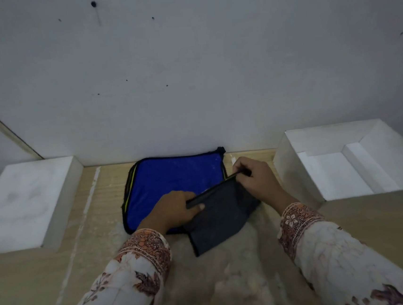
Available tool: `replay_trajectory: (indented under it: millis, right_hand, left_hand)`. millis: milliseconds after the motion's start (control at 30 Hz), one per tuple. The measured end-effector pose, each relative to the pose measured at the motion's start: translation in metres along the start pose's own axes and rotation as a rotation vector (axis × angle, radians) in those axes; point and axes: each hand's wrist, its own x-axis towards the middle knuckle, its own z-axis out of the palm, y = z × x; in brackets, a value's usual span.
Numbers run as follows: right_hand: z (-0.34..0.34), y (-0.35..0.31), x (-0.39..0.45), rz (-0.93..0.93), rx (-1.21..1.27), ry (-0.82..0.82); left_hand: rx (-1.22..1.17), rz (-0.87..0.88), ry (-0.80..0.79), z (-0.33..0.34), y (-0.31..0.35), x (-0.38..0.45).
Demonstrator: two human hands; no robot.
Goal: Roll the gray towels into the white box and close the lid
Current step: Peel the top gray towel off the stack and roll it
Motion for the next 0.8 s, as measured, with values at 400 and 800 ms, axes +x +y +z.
replay_trajectory:
  millis: [400,800]
  right_hand:
    - [-0.032,-0.004,-0.024,0.114,0.073,0.070]
    - [0.010,0.032,-0.027,0.293,-0.127,-0.035]
  left_hand:
    - [-0.512,-0.065,0.164,-0.031,0.004,-0.041]
    - [-0.284,-0.326,0.225,0.000,-0.030,-0.019]
